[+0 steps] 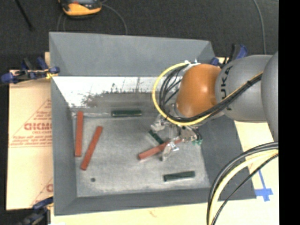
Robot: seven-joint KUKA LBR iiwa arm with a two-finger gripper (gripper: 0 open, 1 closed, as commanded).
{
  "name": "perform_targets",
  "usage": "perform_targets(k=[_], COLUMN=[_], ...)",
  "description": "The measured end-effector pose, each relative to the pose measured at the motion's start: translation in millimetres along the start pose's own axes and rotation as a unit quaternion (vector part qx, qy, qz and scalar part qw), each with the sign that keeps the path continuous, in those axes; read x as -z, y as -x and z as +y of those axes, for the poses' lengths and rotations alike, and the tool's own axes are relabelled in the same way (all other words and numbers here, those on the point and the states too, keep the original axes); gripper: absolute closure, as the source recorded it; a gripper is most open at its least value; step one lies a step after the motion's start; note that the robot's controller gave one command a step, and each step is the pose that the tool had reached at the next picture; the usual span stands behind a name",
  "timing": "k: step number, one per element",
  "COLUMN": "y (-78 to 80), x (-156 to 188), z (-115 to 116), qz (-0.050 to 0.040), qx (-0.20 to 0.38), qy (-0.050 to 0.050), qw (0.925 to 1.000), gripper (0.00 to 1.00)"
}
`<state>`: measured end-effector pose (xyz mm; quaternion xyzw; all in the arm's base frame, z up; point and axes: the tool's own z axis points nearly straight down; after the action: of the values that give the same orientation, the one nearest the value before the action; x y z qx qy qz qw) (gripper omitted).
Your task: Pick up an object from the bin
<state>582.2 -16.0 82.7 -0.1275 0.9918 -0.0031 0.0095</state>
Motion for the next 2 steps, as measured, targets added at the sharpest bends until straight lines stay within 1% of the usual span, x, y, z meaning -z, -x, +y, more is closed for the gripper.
perform_targets(k=[1, 2], y=[-0.5, 0.7], x=[2.6, -4.4], z=[3.5, 6.3], qz=[0.002, 0.003], qx=[-0.07, -0.018], qy=[0.003, 0.003], qw=[0.9976, 0.9998], gripper=[0.0, 0.0])
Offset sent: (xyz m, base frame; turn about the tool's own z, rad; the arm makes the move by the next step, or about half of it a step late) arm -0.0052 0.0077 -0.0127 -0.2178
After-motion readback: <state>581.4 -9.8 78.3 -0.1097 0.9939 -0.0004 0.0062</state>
